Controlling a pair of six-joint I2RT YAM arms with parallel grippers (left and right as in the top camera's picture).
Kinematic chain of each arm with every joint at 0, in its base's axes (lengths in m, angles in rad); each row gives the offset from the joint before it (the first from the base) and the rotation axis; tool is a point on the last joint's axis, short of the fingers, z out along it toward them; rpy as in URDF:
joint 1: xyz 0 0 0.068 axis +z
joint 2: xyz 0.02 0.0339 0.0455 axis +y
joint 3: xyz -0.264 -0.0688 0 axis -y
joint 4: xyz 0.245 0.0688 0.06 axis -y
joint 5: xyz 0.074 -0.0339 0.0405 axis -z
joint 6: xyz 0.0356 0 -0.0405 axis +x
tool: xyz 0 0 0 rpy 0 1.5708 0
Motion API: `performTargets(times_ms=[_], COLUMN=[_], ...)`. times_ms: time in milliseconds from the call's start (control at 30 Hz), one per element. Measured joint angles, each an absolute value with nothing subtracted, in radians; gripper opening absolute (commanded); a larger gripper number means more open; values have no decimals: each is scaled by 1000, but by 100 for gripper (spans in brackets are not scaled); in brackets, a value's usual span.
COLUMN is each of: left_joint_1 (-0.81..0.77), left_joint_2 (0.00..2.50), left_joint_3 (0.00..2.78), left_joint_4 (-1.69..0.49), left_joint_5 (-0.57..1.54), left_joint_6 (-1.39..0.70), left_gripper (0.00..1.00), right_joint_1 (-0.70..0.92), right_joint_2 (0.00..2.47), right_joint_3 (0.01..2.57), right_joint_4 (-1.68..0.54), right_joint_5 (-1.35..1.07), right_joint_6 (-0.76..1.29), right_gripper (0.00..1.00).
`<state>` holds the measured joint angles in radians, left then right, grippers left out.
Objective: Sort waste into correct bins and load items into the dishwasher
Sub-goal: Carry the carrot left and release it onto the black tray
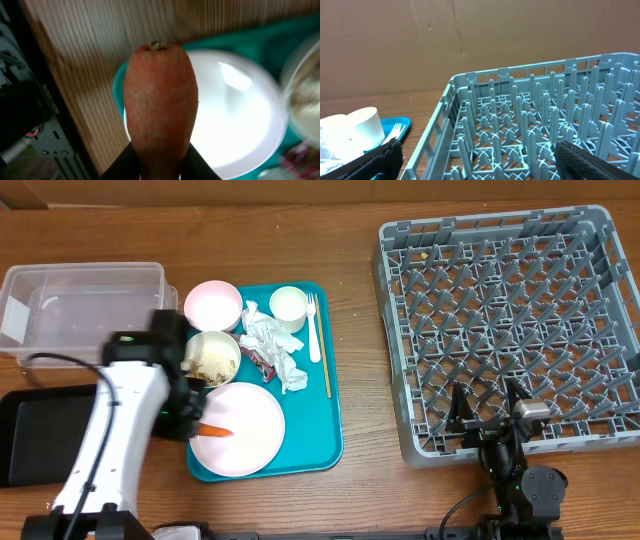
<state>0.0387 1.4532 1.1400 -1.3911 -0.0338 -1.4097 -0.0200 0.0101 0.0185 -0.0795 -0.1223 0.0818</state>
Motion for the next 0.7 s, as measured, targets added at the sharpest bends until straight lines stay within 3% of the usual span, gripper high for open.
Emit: performTargets(times_ms=[200, 400, 700], left_joint_1=[379, 632, 713], left_joint_2=[1453, 1454, 1620], left_joint_3=[1171, 1171, 1172], left_joint_4=[-1359, -1146, -970], left_joint_5=[-143, -224, -336], left_joint_6=[-1387, -1375, -1350], left_gripper=[14, 18, 30], right_joint_1=[-20, -20, -20], right_joint_2=[10, 10, 10], right_joint_3=[19, 19, 19], right_joint_4=[-78, -78, -78], right_joint_5=[-123, -122, -123], right_joint_6=[81, 81, 81], right_gripper=[100, 100, 100])
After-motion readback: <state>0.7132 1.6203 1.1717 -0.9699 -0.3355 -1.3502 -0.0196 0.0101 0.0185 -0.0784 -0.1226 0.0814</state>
